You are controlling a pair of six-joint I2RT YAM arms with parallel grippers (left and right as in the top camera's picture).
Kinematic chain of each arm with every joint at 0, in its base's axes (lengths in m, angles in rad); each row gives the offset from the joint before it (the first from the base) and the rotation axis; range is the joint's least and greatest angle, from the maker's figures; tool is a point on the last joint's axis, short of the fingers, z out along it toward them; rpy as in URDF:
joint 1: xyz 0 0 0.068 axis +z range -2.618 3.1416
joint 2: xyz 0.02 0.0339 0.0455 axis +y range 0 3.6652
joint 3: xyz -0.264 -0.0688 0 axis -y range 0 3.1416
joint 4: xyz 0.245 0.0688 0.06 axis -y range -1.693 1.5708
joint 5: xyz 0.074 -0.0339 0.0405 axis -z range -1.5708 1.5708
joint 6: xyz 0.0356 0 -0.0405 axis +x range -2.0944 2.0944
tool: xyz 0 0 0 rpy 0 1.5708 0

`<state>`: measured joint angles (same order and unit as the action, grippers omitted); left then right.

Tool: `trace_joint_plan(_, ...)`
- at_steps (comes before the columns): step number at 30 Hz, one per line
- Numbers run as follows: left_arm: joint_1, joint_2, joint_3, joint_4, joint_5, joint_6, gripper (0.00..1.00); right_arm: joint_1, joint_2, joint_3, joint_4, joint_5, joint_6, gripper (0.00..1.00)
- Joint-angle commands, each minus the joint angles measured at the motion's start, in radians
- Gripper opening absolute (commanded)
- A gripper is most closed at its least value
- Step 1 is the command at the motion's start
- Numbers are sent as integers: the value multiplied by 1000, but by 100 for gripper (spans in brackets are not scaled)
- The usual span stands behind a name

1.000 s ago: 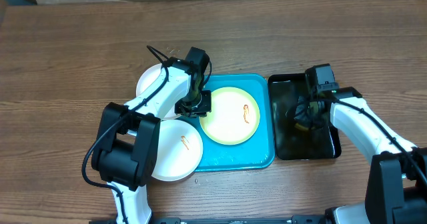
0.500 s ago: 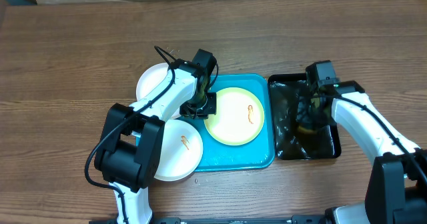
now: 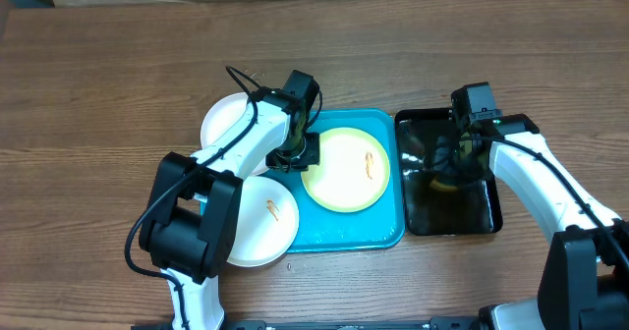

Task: Clean dirty plates on tray and stack at the side

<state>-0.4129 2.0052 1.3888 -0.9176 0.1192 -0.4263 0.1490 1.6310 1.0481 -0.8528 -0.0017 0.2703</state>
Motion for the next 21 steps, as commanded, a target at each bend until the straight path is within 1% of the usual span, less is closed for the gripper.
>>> trace_joint_plan(1,-4,16,21,-5,-15,-29,4,14,-11,25,-10,26,-18,4)
trace_joint_plan(2,-5,16,21,-9,-15,-37,4,13,-11,25,-14,50,7,4)
trace_joint_plan(3,-6,16,21,-14,-15,-46,4,13,-11,25,-11,35,24,4)
trace_joint_plan(4,-7,16,21,-19,-15,-51,4,14,-11,25,0,-13,9,4)
trace_joint_plan(5,-6,16,21,-23,-15,-53,4,16,-11,25,6,-60,-39,4)
trace_joint_plan(6,-6,16,21,-24,-15,-53,4,18,-11,26,1,-58,-67,4)
trace_joint_plan(8,-6,16,21,-24,-15,-55,4,17,-11,28,-11,10,-34,4)
trace_joint_plan(11,-6,16,21,-24,-15,-62,4,17,-11,35,5,-10,-2,4)
trace_joint_plan(13,-6,16,21,-24,-15,-61,4,21,-11,67,-20,-12,-7,4)
trace_joint_plan(19,-6,16,21,-24,-15,-61,4,31,-11,215,-166,-20,-19,4)
trace_joint_plan(21,-6,16,21,-24,-15,-61,4,56,-11,251,-163,-94,-71,4)
